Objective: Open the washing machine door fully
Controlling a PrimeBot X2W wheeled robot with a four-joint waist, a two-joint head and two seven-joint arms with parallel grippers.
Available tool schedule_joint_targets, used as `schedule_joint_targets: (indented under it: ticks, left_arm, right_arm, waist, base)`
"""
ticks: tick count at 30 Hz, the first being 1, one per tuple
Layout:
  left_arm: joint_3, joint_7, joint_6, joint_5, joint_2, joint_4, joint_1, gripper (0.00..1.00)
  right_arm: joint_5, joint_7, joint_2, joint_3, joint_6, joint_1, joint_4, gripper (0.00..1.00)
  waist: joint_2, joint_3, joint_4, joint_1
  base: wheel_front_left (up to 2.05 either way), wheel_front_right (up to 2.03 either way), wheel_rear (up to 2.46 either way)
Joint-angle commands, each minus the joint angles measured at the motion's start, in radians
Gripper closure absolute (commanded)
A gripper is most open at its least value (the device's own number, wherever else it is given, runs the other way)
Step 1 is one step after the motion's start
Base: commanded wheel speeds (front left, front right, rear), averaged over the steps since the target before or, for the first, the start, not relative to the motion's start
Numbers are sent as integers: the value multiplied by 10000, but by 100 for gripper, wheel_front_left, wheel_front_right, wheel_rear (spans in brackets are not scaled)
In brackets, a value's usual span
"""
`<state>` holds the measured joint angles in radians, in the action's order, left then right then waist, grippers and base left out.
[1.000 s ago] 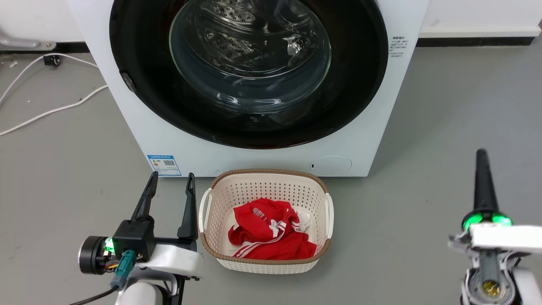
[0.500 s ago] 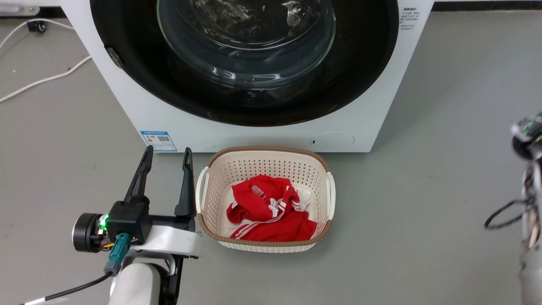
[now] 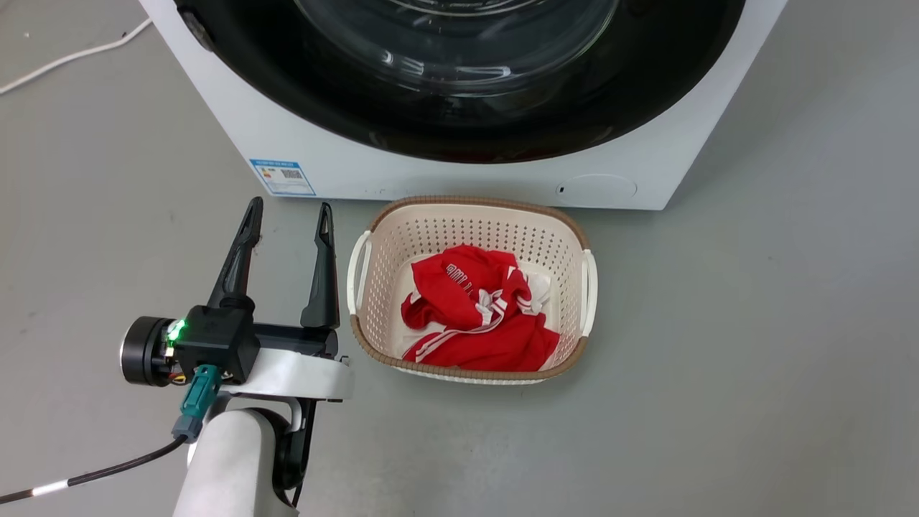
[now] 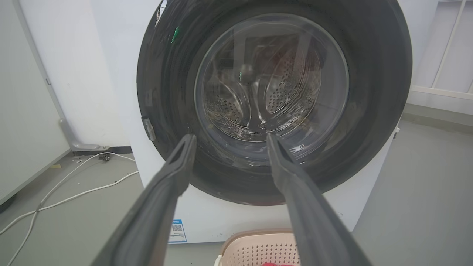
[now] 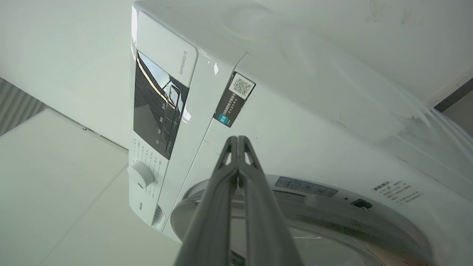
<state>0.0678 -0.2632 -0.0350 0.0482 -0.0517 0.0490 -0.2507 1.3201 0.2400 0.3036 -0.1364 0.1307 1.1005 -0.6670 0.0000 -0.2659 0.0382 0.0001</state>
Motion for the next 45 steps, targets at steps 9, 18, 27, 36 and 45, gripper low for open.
schedule_joint_targets:
  ticks: [9,18,27,36,45]
  left_arm:
    - [116,-23,15,112,16,-235,-453,0]
    - [384,-21,87,269,18,-421,-883,0]
    - [521,-21,153,407,18,-424,-1128,0]
    - [550,-21,190,532,18,-346,-1248,0]
    - [435,-23,173,505,17,-165,-1047,0]
  right_arm:
    - [-1630,2231,5,846,0,2538,-2122,100]
    - [-2997,3052,-326,1090,0,3987,-3366,100]
    - [-3682,3578,-660,863,0,4541,-3921,100]
    - [-3427,4895,-990,460,2,4300,-3727,100]
    - [-3294,6241,-1145,89,0,3216,-2989,100]
  waist:
    - [0,-868,273,-1]
    - [0,-1547,464,-1]
    - [0,-1977,578,-1]
    - [0,-1978,530,-1]
    - [0,-1431,373,-1]
  base:
    - [0,0,0]
    - [0,0,0]
    - [0,0,0]
    - [0,0,0]
    - [0,0,0]
